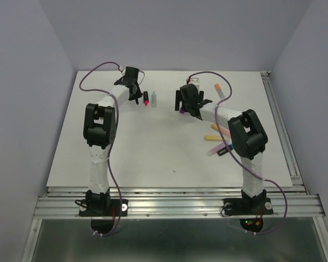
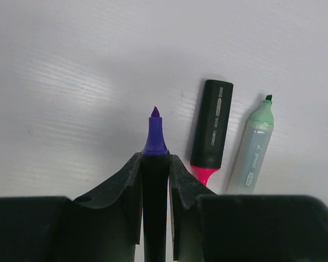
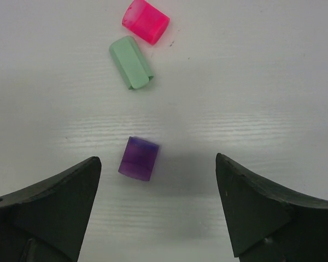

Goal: Open the pen caps

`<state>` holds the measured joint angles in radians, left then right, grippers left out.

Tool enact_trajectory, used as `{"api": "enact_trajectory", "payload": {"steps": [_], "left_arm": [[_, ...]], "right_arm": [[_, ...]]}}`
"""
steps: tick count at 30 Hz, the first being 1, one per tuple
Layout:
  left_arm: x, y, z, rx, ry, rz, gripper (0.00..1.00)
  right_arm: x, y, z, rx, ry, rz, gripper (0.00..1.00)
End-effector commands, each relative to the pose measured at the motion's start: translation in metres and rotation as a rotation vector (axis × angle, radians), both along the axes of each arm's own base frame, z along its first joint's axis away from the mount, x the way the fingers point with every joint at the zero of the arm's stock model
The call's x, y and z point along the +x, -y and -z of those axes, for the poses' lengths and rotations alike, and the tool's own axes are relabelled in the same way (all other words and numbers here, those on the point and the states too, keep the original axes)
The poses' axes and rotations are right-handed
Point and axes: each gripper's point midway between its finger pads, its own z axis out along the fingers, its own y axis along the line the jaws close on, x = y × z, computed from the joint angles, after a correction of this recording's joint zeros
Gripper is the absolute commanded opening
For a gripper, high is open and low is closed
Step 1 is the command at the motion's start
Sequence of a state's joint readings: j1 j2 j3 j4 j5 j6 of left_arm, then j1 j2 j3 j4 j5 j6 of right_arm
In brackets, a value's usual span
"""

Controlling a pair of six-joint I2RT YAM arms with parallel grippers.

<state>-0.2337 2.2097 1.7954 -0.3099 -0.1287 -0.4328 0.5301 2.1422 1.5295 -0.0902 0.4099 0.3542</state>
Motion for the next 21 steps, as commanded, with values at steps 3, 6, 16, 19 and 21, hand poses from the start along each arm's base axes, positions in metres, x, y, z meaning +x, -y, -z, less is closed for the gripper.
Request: {"api": "enact_trajectory", "payload": {"steps": [3,6,16,19,21], "left_arm": [[0.024,-0.006,-0.015,0.038,0.032,0.0,0.05],[0.032,-0.011,-0.015,0.058,0.047,-0.021,0.12],[0.036,-0.005,0.002,0.053,0.012,0.013,0.35],[0.03,-0.006,-0.006,0.05,0.018,0.007,0.56],[0.028,-0.008,-0.016,0.049,0.032,0.002,0.99]], "right_arm": [[-0.017,0.013,-0.091,0.084,0.166,-0.006,1.0],[-0.044,0.027,-0.1,0.11,0.168,0.0,1.0],[-0.12,0.054,-0.117,0.26,0.193,0.003,1.0],[-0.137,0.072,-0.115,0.246,0.169,0.06,1.0],[-0.147,0.082,-0.112,0.228,0.147,0.095,1.0]]}}
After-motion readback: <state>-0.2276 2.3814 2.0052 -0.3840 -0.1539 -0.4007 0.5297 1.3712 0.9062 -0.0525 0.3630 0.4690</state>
